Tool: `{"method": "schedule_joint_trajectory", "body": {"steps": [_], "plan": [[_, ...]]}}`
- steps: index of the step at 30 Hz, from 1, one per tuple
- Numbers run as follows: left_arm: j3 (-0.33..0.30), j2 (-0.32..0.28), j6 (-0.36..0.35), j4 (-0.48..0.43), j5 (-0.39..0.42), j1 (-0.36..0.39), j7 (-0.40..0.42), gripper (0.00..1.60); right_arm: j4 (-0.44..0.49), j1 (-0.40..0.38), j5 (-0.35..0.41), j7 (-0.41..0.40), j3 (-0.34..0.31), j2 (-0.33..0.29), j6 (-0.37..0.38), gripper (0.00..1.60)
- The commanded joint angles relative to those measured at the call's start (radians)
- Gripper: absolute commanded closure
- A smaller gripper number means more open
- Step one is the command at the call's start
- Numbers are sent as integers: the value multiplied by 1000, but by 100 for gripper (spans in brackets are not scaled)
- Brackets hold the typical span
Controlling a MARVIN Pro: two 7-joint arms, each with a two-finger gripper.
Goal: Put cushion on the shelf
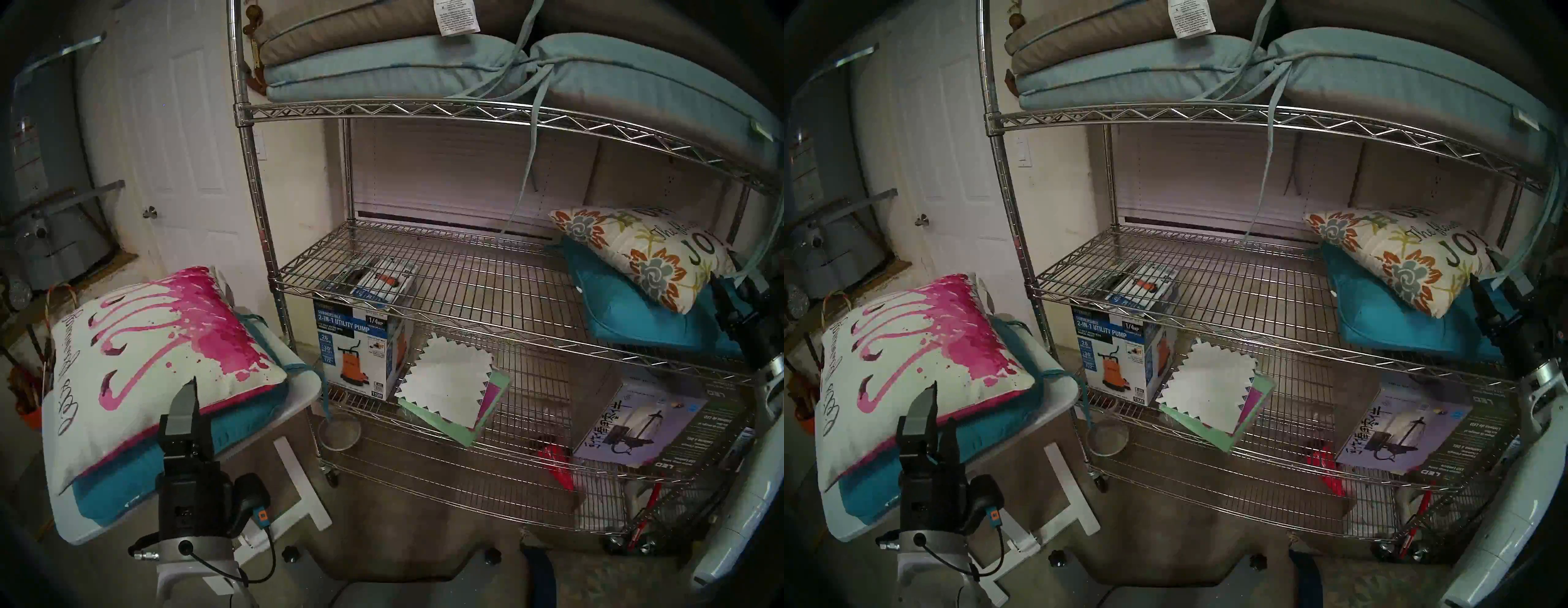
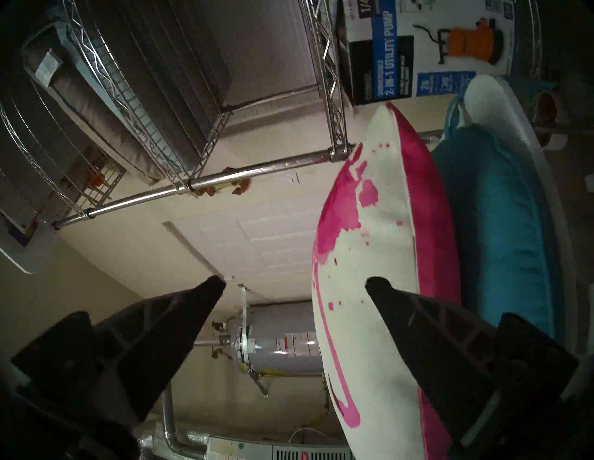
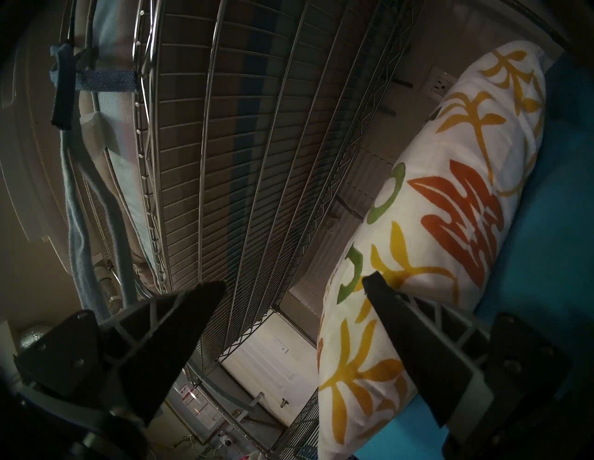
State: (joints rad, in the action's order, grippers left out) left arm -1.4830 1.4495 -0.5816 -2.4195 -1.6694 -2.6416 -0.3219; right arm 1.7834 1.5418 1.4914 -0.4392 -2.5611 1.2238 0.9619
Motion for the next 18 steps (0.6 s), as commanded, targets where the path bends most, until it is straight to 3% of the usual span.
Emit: {"method": "schedule_joint_trajectory", "body": {"steps": [1,8,18], "plan": [[-20,41,-74,-24,8,-109,-57,0,13,-6,7,-5,-1,-8,-2,0],[-41,89,-151,-24,27,-208,-95,0,14,-6,7,-6,-1,-8,-2,0],[-60,164,-256,-24,79,-238,-151,0,14,-6,7,-6,-1,-8,-2,0]]}}
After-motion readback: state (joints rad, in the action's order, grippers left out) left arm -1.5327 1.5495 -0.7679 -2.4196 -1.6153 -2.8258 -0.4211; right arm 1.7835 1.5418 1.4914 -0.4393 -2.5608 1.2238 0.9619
